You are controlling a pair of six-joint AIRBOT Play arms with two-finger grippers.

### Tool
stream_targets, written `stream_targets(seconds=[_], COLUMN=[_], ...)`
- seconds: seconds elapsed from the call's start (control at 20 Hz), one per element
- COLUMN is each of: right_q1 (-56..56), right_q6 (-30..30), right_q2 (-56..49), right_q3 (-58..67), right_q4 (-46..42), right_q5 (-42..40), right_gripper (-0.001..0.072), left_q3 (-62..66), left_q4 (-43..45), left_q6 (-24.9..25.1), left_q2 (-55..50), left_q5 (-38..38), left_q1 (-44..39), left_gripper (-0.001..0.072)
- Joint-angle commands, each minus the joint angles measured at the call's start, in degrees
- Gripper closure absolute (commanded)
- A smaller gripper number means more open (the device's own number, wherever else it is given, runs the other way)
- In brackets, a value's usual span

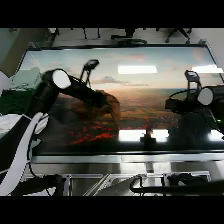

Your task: Fold the shirts.

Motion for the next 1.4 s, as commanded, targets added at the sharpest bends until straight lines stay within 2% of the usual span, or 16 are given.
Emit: stream_targets(seconds=[0.0, 0.05, 0.1, 0.15, 0.2, 0.25, 0.3, 0.35, 0.5, 0.65, 0.75, 0.95, 1.1, 1.3, 1.35], right_q1=[-3.43, -3.43, -3.43, -3.43, -3.43, -3.43, -3.43, -3.39, -1.51, 2.4, 5.35, 11.08, 11.8, 11.87, 11.85], right_q6=[-1.16, -2.38, -3.45, -4.13, -5.03, -5.79, -6.99, -8.61, -13.44, -19.04, -22.56, -27.56, -34.49, -36.33, -36.5], right_q2=[0.85, 0.66, 0.42, 0.13, -0.24, -0.59, -0.98, -1.27, -1.33, -1.9, -4.26, -13.77, -20.35, -24.83, -25.33], right_q3=[-0.13, -0.52, -1.09, -1.66, -2.23, -2.8, -3.65, -4.87, -11.89, -20.35, -23.19, -23.19, -20.94, -16.06, -15.15], right_q4=[2.73, 5.38, 8.26, 10.69, 13.49, 15.72, 18.03, 20.35, 26.47, 33.05, 35.98, 38.47, 46.18, 48.15, 48.15], right_q5=[5.84, 5.99, 5.6, 5.14, 4.92, 4.72, 4.79, 4.76, 3.85, -6.19, -11.72, -19.15, -21.11, -22.05, -22.1], right_gripper=[0.0693, 0.0692, 0.0692, 0.0691, 0.0684, 0.064, 0.0381, 0.0229, 0.0227, 0.0228, 0.0228, 0.0227, 0.0228, 0.0229, 0.0276], left_q3=[-7.41, -8.2, -8.44, -8.04, -6.8, -4.7, -2.43, -0.28, 0.37, -10.21, -20.04, -34.45, -39.3, -40.09, -39.69], left_q4=[-0.46, -0.52, -0.28, -0.04, 0.02, 0.15, 0.55, 1.95, 5.53, 1.7, -5.01, -18.67, -20.06, -22.86, -23.06], left_q6=[-5.62, -5.6, -5.55, -5.55, -5.42, -5.27, -4.74, -4.37, -3.19, -0.24, 3.96, 12.9, 13.97, 13.97, 13.97], left_q2=[1.86, 1.86, 1.86, 1.88, 1.88, 1.88, 1.88, 1.88, 2.05, 2.1, 2.1, 2.08, 2.08, 1.31, 0.42], left_q5=[8.57, 9.73, 10.43, 10.19, 8.46, 5.4, 2.03, -1.7, -12.85, -13.62, -8.5, 8.55, 17.42, 24.09, 24.59], left_q1=[-7.26, -7.37, -7.21, -6.14, -4.39, -1.75, 1.31, 4.74, 15.65, 22.8, 24.09, 20.9, 15.74, 10.43, 9.35], left_gripper=[0.0685, 0.0532, 0.0203, 0.0016, 0.0017, 0.0017, 0.0018, 0.0017, 0.0017, 0.0017, 0.0017, 0.0017, 0.0017, 0.0019, 0.0089])
